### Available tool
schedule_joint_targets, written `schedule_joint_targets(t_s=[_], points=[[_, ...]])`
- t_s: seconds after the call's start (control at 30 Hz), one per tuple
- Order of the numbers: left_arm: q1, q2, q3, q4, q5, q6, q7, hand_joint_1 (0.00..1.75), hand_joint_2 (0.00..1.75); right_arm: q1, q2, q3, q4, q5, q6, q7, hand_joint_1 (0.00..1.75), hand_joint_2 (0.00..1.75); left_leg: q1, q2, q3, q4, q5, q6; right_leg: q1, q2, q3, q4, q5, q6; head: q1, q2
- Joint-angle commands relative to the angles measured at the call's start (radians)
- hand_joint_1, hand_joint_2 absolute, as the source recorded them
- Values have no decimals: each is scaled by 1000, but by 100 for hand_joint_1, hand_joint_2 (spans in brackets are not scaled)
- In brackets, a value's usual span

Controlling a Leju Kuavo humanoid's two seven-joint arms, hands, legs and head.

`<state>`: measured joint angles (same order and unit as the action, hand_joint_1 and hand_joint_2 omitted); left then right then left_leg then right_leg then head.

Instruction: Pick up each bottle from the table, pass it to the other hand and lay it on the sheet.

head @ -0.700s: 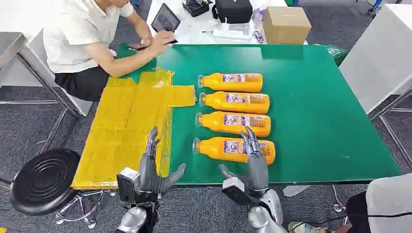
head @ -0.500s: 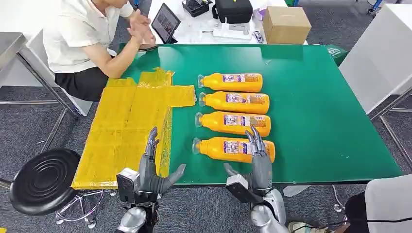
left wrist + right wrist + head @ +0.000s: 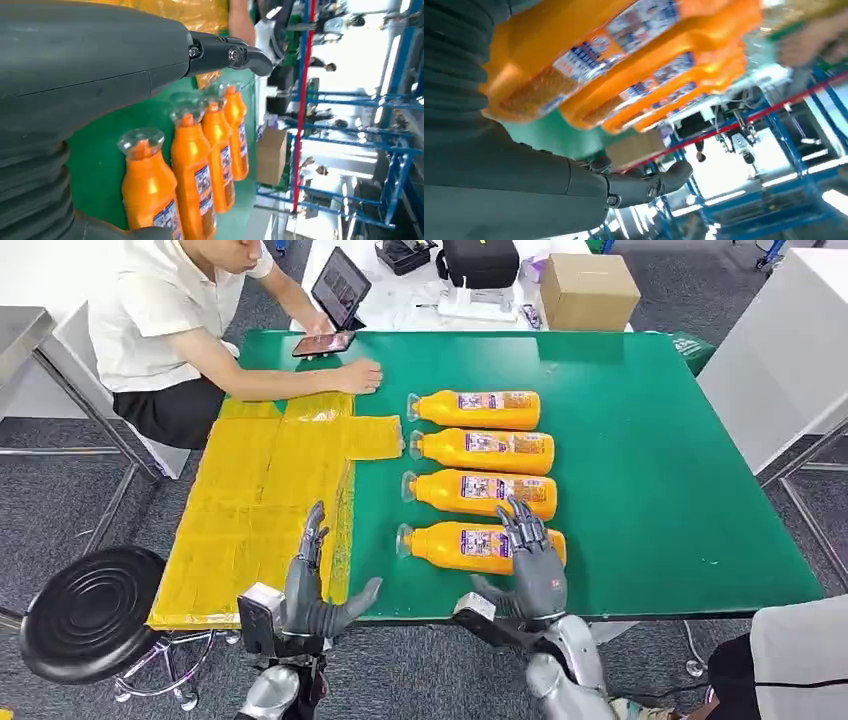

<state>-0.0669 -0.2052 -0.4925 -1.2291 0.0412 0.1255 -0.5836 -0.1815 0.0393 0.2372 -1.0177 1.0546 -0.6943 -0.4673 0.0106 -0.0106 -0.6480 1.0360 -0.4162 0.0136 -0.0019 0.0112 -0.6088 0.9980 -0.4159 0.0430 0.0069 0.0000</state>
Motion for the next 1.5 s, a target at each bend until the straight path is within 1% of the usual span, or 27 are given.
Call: schedule_joint_targets(t_s=[0.03, 0.1, 0.13, 0.17, 0.2, 0.23, 0.27, 0.3, 0.37, 0.4, 0.43, 0.53, 0.57, 0.63, 0.67, 0.73, 0.83, 0.87, 0.9, 0.93, 0.97, 1.23, 1.37, 1.5], points=[[-104, -3, -24, 212, 23, -7, 93, 0, 175, -328, -101, 2, 481, 122, 49, 133, 0, 175, -1, 2, 5, -2, 1, 1, -1, 1, 5, -2, 1, 0, 0, 0], [-108, -6, -17, 216, 31, 14, 112, 0, 175, -351, -108, 35, 512, 128, 91, 159, 0, 175, -2, 4, 6, -2, 1, 2, -2, 3, 5, -2, 2, 1, 0, 0], [-108, -6, -15, 213, 31, 20, 115, 0, 175, -352, -109, 40, 512, 131, 96, 167, 0, 175, -2, 4, 5, -2, 1, 2, -2, 2, 5, -2, 2, 1, 0, 0], [-106, -2, -16, 206, 31, 26, 119, 0, 175, -350, -116, 74, 508, 153, 96, 200, 0, 175, -2, 5, 7, -2, 1, 2, -2, 2, 6, -2, 3, 1, 0, 0], [-106, 0, -16, 204, 31, 28, 121, 0, 175, -350, -117, 84, 509, 158, 102, 212, 0, 175, -2, 2, 4, -2, 2, 2, -2, -1, 4, -2, 4, -1, 0, 0], [-104, 0, -16, 201, 28, 36, 124, 0, 175, -352, -120, 96, 511, 153, 132, 231, 0, 175, -2, 1, 3, -1, 3, 3, -2, -1, 3, -1, 3, -1, 1, 0], [-102, 2, -16, 198, 26, 39, 125, 0, 175, -352, -130, 119, 504, 172, 126, 260, 0, 175, -2, 2, 6, -2, 2, 2, -2, -1, 5, -1, 3, -1, 0, 0], [-100, 2, -16, 195, 24, 40, 127, 0, 175, -354, -137, 138, 499, 183, 119, 286, 0, 175, -2, 2, 3, -1, 3, 3, -2, 0, 3, -1, 4, 0, 0, 0], [-96, 2, -15, 193, 22, 43, 129, 0, 175, -360, -146, 159, 499, 202, 124, 323, 0, 175, -3, 2, 4, -1, 2, 3, -2, 0, 4, -1, 3, -1, 0, 0], [-96, 2, -14, 193, 22, 44, 129, 0, 175, -361, -146, 159, 500, 201, 131, 328, 0, 175, -2, 1, 2, -1, 3, 3, -2, 0, 2, 0, 4, 0, 0, 0], [-92, 2, -13, 189, 22, 44, 131, 0, 175, -364, -146, 163, 500, 197, 159, 333, 0, 175, -3, 2, 4, -1, 2, 3, -2, 0, 4, -1, 3, -1, 0, 0], [-82, 7, -14, 173, 15, 39, 137, 0, 175, -351, -152, 179, 476, 171, 246, 343, 0, 175, -2, 2, 3, -1, 3, 3, -2, 0, 3, -1, 3, 0, 0, 0], [-81, 8, -13, 171, 14, 38, 139, 0, 175, -346, -155, 183, 470, 168, 253, 344, 0, 175, -3, 2, 4, -1, 2, 3, -2, 0, 4, -1, 3, 0, 0, 0], [-76, 10, -12, 165, 11, 38, 141, 0, 175, -333, -158, 192, 458, 167, 256, 345, 0, 175, -2, 1, 2, -1, 3, 3, -2, 0, 2, -1, 4, 0, 0, 0], [-75, 11, -12, 165, 11, 38, 141, 0, 175, -329, -156, 193, 458, 167, 256, 344, 0, 175, -2, 1, 5, -2, 3, 3, -2, -1, 5, -2, 3, 0, 0, 0], [-70, 11, -10, 158, 8, 38, 146, 0, 175, -319, -160, 200, 446, 159, 267, 345, 0, 175, -2, 1, 2, -1, 3, 3, -2, -1, 2, -1, 4, 0, 0, 0], [-65, 11, -9, 154, 3, 37, 152, 0, 175, -301, -155, 205, 438, 139, 280, 354, 0, 175, -2, 0, 5, -2, 3, 3, -2, -2, 6, -2, 3, -1, 0, 0], [-64, 11, -10, 153, 1, 35, 154, 0, 175, -303, -153, 209, 452, 126, 311, 363, 0, 175, -2, 1, 5, -2, 4, 4, -2, -1, 5, -2, 4, 0, 0, 0], [-64, 10, -10, 153, -1, 33, 156, 0, 175, -304, -158, 214, 459, 116, 325, 366, 129, 175, -2, 1, 3, -1, 4, 4, -1, -1, 3, -1, 4, 0, 0, 0], [-63, 11, -10, 151, -2, 32, 157, 0, 175, -306, -158, 213, 472, 99, 345, 363, 168, 175, -2, 0, 5, -2, 4, 4, -2, -2, 5, -2, 4, 0, 0, 0], [-62, 12, -10, 148, -3, 31, 158, 0, 175, -305, -159, 211, 477, 82, 359, 352, 175, 175, -2, 0, 6, -2, 3, 4, -2, -2, 6, -2, 4, 0, 0, 0], [-60, 16, -5, 138, -4, 27, 160, 0, 175, -269, -149, 201, 481, 12, 375, 320, 175, 175, -1, 1, 7, -2, 4, 4, -1, -2, 7, -3, 5, 0, 0, 0], [-60, 17, -4, 138, -4, 27, 160, 0, 175, -264, -149, 201, 481, 11, 370, 319, 175, 175, -2, -1, 10, -3, 5, 3, -1, -4, 9, -4, 4, 0, 0, 0], [-59, 17, -3, 136, -4, 28, 161, 0, 175, -265, -148, 199, 485, 2, 379, 318, 175, 175, -2, 0, 11, -3, 5, 4, -1, -3, 11, -4, 4, 0, 0, 0]])
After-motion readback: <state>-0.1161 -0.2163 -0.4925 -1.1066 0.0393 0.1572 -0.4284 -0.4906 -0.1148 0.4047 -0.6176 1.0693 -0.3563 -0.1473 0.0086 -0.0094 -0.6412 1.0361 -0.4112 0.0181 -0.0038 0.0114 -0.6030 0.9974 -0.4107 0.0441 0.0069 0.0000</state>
